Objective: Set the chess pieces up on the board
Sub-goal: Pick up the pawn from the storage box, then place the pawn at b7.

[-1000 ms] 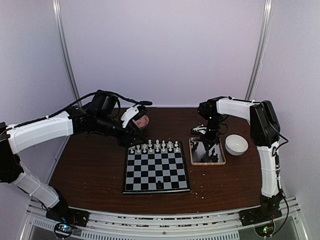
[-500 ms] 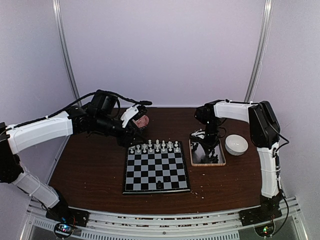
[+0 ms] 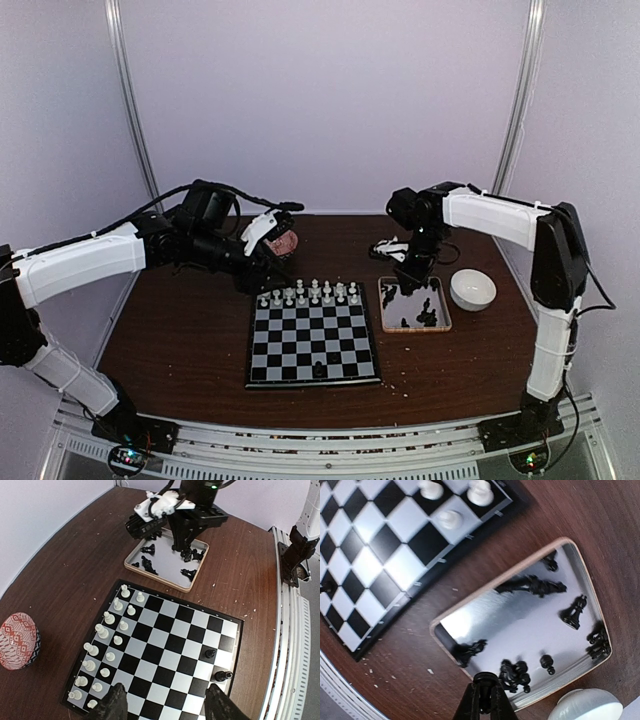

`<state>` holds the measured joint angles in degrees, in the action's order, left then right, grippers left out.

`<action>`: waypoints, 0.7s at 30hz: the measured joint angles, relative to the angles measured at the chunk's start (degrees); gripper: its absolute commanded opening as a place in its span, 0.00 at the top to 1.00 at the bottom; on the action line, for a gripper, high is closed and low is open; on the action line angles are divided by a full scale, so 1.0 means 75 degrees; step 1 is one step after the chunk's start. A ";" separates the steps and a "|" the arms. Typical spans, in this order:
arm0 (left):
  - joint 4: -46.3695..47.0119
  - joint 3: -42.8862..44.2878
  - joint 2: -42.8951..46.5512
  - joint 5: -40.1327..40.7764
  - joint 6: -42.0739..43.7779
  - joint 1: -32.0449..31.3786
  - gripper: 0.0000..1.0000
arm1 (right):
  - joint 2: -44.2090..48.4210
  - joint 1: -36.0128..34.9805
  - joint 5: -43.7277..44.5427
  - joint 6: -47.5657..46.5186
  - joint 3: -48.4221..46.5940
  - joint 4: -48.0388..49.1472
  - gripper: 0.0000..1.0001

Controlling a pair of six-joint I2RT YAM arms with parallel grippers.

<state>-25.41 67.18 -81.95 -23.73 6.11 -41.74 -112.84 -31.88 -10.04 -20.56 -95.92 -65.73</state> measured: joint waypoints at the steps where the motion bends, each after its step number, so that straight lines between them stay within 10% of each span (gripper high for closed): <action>1: 0.0000 0.0000 0.0000 0.0000 0.0000 0.0000 0.46 | 0.0192 -0.0227 -0.0035 -0.0006 0.0050 0.0035 0.98; 21: -0.0017 0.0000 0.0376 0.0653 -0.0006 0.0023 0.46 | -0.0519 -0.3010 -0.0449 -0.0128 0.0326 0.0615 0.96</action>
<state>-25.54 67.18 -79.13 -18.83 6.07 -41.56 -116.73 -54.46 -13.41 -21.52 -93.47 -61.12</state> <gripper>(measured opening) 0.544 0.071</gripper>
